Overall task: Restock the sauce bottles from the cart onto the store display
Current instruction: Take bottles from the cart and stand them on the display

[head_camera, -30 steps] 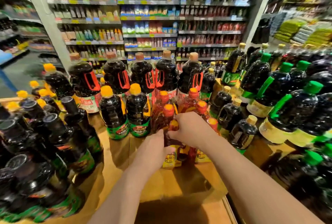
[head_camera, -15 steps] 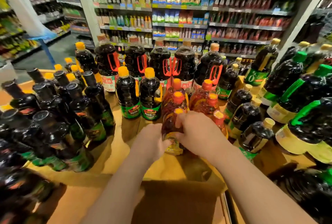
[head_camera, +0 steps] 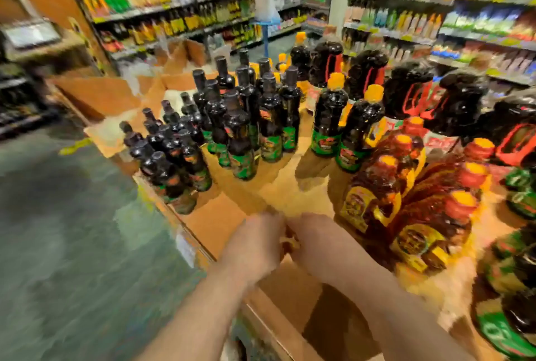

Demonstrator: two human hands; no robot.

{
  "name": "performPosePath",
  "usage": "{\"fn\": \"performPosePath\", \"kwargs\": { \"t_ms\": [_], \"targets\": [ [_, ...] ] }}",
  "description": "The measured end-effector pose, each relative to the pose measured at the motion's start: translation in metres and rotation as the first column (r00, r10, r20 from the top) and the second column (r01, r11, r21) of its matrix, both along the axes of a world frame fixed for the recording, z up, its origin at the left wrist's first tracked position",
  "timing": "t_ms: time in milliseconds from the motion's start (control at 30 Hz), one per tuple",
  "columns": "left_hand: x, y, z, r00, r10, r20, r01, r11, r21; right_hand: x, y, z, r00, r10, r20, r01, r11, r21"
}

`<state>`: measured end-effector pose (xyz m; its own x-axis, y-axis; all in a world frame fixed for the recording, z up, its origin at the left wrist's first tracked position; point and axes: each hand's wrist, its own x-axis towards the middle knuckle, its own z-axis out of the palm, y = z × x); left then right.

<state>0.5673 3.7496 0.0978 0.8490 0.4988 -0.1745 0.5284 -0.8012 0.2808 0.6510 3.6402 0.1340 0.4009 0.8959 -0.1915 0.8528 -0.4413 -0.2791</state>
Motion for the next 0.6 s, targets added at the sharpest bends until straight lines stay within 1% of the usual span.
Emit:
{"fn": "performPosePath", "kwargs": {
  "t_ms": [67, 100, 167, 200, 233, 300, 333, 400, 433, 533, 600],
  "targets": [
    [-0.034, 0.006, 0.002, 0.997, 0.071, -0.023, -0.07, 0.996, 0.056, -0.025, 0.014, 0.004, 0.994, 0.113, -0.009, -0.114, 0.992, -0.048],
    [-0.052, 0.008, 0.004, 0.993, 0.113, -0.023, -0.111, 0.991, 0.078, -0.039, 0.022, 0.008, 0.982, 0.189, -0.001, -0.189, 0.981, -0.038],
    [-0.091, 0.011, 0.007, 0.974, 0.224, 0.013, -0.224, 0.971, 0.083, -0.069, 0.036, 0.013, 0.926, 0.375, 0.039, -0.377, 0.925, 0.053],
    [-0.111, 0.01, 0.008, 0.957, 0.29, 0.025, -0.291, 0.953, 0.081, -0.085, 0.041, 0.015, 0.906, 0.423, 0.006, -0.422, 0.904, 0.069],
    [-0.133, 0.007, 0.01, 0.933, 0.358, 0.025, -0.359, 0.93, 0.083, -0.104, 0.045, 0.016, 0.88, 0.474, 0.001, -0.473, 0.879, 0.056],
    [-0.175, -0.002, 0.011, 0.882, 0.47, 0.029, -0.471, 0.877, 0.099, -0.137, 0.052, 0.011, 0.815, 0.575, 0.077, -0.578, 0.816, 0.019],
    [-0.195, -0.008, 0.012, 0.853, 0.52, 0.035, -0.521, 0.848, 0.099, -0.154, 0.053, 0.008, 0.792, 0.604, 0.084, -0.607, 0.795, 0.004],
    [-0.233, -0.025, 0.012, 0.797, 0.604, 0.029, -0.603, 0.792, 0.094, -0.183, 0.054, -0.002, 0.698, 0.712, 0.08, -0.713, 0.701, -0.015],
    [-0.251, -0.035, 0.01, 0.768, 0.64, 0.016, -0.639, 0.763, 0.097, -0.2, 0.053, -0.008, 0.653, 0.753, 0.08, -0.756, 0.655, 0.008],
    [-0.305, -0.074, 0.002, 0.685, 0.728, -0.023, -0.72, 0.682, 0.126, -0.25, 0.036, -0.027, 0.561, 0.828, 0.013, -0.826, 0.559, 0.07],
    [-0.343, -0.108, -0.005, 0.622, 0.781, -0.055, -0.769, 0.622, 0.144, -0.286, 0.016, -0.037, 0.477, 0.879, -0.019, -0.875, 0.477, 0.081]
  ]
}}
